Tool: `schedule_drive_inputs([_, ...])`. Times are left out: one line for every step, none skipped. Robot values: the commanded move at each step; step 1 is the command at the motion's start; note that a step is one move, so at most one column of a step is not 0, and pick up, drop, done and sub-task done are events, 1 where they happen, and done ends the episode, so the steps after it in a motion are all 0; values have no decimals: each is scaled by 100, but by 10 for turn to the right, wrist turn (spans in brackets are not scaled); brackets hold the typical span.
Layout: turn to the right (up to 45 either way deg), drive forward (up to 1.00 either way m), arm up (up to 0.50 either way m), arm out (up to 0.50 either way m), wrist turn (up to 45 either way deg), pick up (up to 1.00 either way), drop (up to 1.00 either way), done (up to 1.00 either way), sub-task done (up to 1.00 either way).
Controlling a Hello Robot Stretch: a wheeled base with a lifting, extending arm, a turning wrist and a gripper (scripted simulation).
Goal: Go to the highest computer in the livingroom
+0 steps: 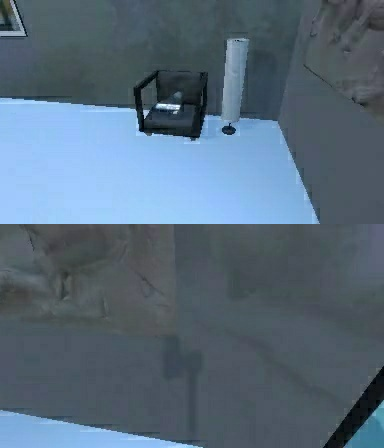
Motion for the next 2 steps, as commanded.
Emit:
schedule_drive_inputs([0,100,0,0,0,0,0,0,0])
schedule_drive_inputs([420,0,0,0,0,0,0,0,0])
